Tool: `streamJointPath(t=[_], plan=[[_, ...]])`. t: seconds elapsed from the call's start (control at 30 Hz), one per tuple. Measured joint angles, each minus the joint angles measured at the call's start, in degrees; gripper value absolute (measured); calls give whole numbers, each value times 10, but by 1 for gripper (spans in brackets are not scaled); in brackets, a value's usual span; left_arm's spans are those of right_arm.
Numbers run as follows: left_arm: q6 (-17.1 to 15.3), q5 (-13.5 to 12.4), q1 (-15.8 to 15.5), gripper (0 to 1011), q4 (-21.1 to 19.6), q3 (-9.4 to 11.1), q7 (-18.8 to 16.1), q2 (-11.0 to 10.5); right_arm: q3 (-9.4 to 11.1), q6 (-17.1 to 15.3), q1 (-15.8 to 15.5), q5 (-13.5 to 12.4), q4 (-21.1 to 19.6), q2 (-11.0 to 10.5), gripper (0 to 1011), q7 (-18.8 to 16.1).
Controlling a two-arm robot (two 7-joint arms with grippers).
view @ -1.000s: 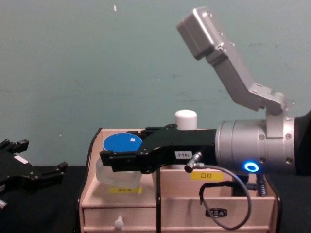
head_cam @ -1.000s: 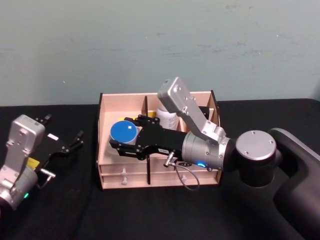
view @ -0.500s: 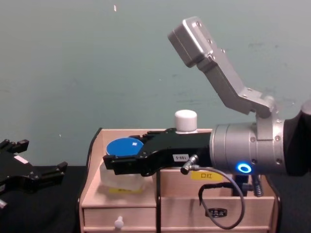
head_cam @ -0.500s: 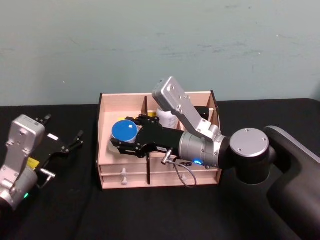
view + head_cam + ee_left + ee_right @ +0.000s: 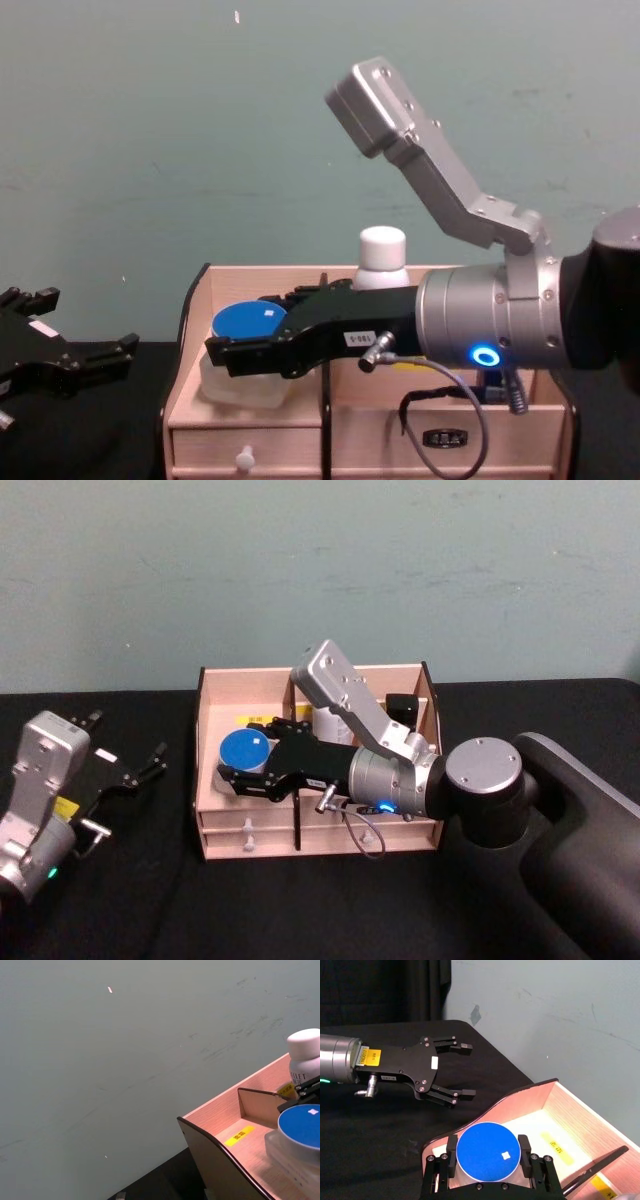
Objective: Pick up the facial cleanser and watermelon frost from the table and place them into the tiered storage box.
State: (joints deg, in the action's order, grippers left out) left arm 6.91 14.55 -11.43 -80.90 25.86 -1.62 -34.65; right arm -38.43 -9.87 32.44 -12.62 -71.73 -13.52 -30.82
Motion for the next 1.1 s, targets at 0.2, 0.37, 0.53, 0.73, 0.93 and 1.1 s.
streamJointPath(t=[0.2,0.37,0.53,0.73,0.93,1.1], plan=[[0,0,0,1009,0,0,0,0,-1,-1,5,2,13,7,732,-4],[0,0,0,1010,0,0,0,0,0,-2,5,2,16,9,732,-5],[0,0,0,1010,0,0,0,0,-1,-3,5,3,15,8,735,-5],[0,0,0,1010,0,0,0,0,-1,-3,4,3,15,7,886,-5],[0,0,0,1010,0,0,0,0,8,14,-3,3,8,2,1002,-4],[0,0,0,1010,0,0,0,0,13,25,-7,4,0,-2,1002,-1]])
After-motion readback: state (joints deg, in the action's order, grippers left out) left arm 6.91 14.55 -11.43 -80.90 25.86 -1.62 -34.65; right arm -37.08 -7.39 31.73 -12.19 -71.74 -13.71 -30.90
